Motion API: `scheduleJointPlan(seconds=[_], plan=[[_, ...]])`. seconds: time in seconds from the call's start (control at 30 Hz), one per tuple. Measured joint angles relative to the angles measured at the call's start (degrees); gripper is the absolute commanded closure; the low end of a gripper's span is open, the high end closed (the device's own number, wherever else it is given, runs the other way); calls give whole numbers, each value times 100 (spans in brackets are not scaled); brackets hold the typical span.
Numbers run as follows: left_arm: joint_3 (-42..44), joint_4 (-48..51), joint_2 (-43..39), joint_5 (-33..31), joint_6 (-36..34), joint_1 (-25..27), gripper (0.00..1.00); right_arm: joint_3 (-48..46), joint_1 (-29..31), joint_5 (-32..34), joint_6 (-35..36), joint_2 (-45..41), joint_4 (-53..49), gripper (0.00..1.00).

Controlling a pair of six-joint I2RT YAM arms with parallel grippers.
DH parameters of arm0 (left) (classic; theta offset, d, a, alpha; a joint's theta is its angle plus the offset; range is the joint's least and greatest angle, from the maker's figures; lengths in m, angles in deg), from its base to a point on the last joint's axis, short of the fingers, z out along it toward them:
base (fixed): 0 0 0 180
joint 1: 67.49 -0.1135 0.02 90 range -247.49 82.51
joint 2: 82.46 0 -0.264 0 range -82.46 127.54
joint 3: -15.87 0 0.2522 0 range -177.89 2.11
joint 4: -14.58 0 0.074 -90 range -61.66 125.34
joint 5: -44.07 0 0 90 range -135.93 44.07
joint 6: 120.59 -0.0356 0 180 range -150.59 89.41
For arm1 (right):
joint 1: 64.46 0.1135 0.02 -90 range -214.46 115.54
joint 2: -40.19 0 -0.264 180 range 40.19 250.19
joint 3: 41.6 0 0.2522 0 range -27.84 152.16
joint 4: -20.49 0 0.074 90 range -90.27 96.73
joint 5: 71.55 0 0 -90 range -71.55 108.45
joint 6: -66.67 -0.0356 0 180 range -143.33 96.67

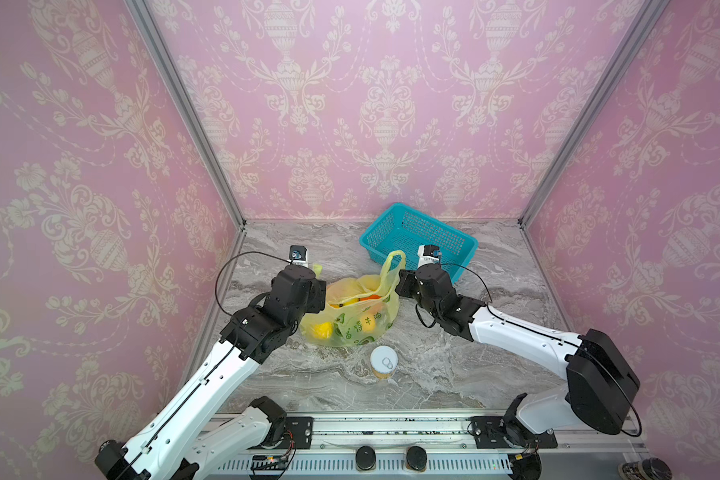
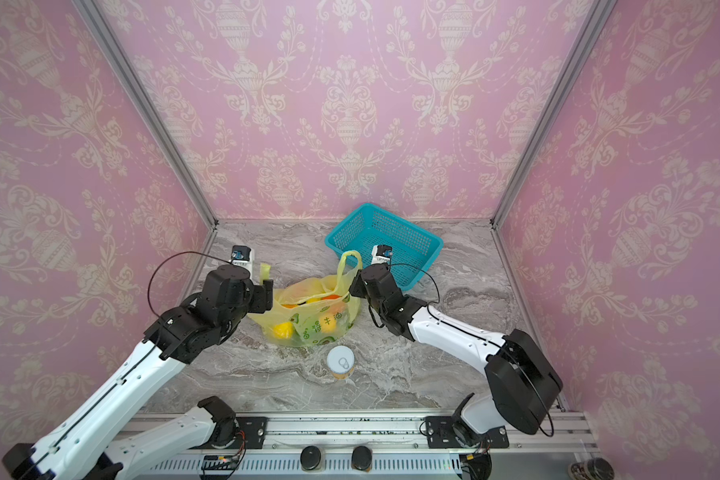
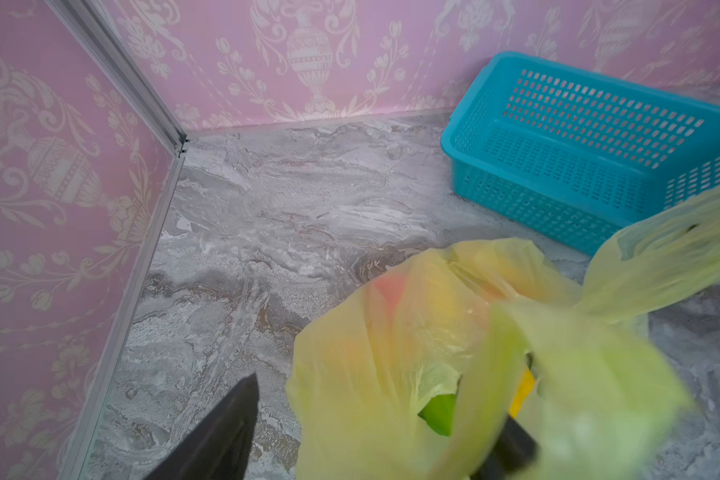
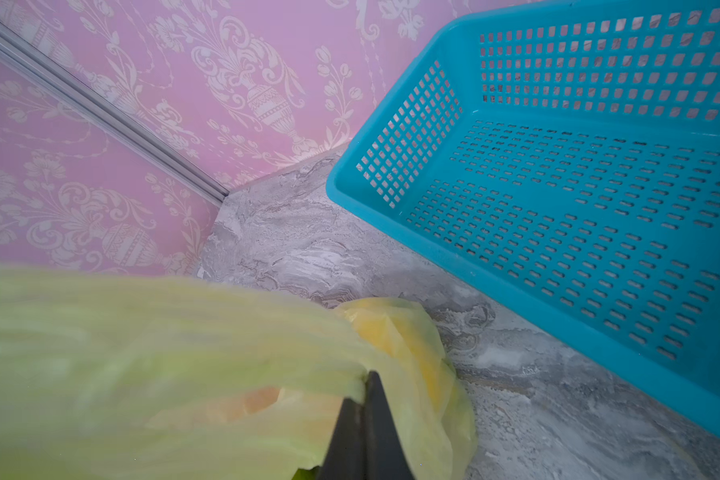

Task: Untie the knot of the plastic bag and take out the fruit
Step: 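Lift both handles and spread them apart to open the bag mouth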

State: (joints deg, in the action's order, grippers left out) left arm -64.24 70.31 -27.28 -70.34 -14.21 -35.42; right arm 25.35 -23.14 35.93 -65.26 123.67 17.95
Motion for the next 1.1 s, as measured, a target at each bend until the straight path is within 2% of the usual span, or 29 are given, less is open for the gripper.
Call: scheduleJointPlan(seconds=[0.23,0.4,0.53,0.63,0.77,0.97,1.1], plan=[[-1917,-13,411,240,-457,0,14,-55,0,-17,175,-92,48,100],[-3615,-22,1768,820,-898,4,13,-57,0,-37,293,-168,55,100],[-4199,-31,2889,1624,-1580,195,17,-57,0,-59,315,-177,52,100],[-4044,120,3495,1989,-2140,398,21,-116,0,-57,315,-214,61,100],[-3064,308,3716,2090,-2605,485,26,-227,0,-50,319,-310,50,100],[-1128,249,3152,1937,-2686,481,24,-232,0,-9,337,-326,55,100],[-553,225,2494,1939,-2682,481,22,-232,0,-13,337,-326,57,100]])
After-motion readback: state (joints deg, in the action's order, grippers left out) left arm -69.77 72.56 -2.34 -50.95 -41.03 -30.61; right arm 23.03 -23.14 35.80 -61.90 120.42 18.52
